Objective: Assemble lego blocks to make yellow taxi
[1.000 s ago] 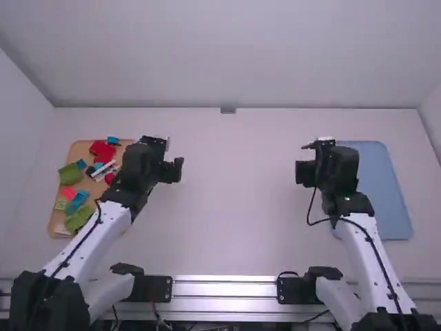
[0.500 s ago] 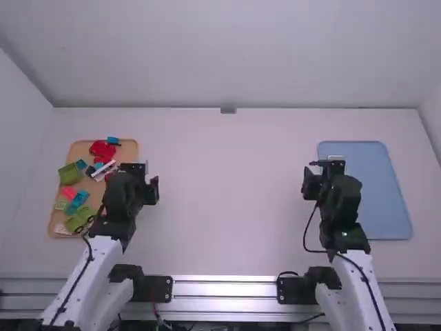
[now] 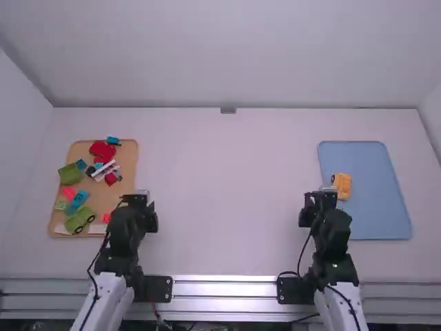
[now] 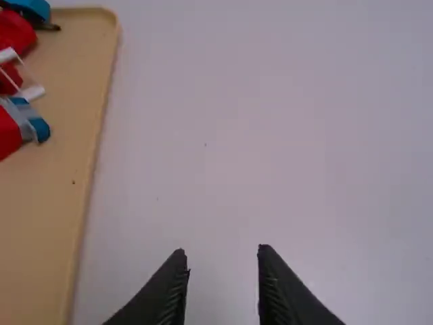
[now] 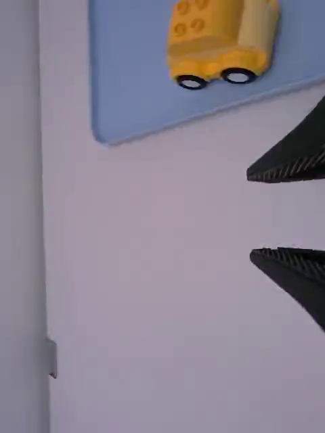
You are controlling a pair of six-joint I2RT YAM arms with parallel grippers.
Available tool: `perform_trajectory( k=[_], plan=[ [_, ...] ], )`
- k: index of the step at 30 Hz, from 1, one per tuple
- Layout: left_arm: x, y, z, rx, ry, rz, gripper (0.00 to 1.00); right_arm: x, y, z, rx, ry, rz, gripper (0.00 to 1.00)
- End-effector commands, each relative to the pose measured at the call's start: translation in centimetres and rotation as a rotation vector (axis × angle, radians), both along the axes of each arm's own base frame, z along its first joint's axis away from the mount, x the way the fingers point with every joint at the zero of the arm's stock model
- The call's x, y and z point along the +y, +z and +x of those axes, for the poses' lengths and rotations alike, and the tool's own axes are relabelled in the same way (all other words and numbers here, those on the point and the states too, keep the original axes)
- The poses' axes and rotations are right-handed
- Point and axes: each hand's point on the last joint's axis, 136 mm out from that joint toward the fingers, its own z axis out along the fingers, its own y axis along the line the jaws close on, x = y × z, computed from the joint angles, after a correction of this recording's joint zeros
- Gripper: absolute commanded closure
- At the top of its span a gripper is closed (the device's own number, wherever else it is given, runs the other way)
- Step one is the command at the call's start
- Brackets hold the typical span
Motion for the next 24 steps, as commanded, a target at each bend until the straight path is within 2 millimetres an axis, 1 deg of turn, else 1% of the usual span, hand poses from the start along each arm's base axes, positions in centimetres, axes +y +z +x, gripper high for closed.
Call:
perform_trajectory(
  k=[1,2,4,7,13,14,22,24],
  plan=[
    [0.0,-0.8,-0.4,-0.011,-0.002,0.007,0.78,-0.1,-1.2,-0.5,-0.001,-0.005,0.002,0.79],
    [0.0,-0.3,-0.3,-0.033,-0.002,0.007,0.8,-0.1,-1.7,-0.7,-0.001,-0.005,0.002,0.81],
    [0.0,0.5,-0.1,-0.071,-0.002,0.007,0.84,-0.1,-1.6,-0.7,-0.021,-0.005,0.002,0.84],
    [0.0,1.9,0.2,-0.131,-0.001,0.007,0.9,-0.1,-0.4,-0.6,-0.076,-0.005,0.002,0.9],
    [0.0,3.9,0.5,-0.221,-0.001,0.007,0.99,-0.1,1.5,-0.4,-0.158,-0.005,0.002,0.98],
    [0.0,4.4,0.6,-0.242,-0.001,0.007,1.0,-0.1,1.9,-0.4,-0.176,-0.005,0.002,1.0],
    [0.0,6.9,0.6,-0.353,-0.001,0.008,1.0,-0.1,4.1,-0.5,-0.274,-0.005,0.002,1.0],
    [0.0,7.3,0.6,-0.369,-0.001,0.008,1.0,-0.1,4.5,-0.5,-0.289,-0.005,0.003,1.0]
  ],
)
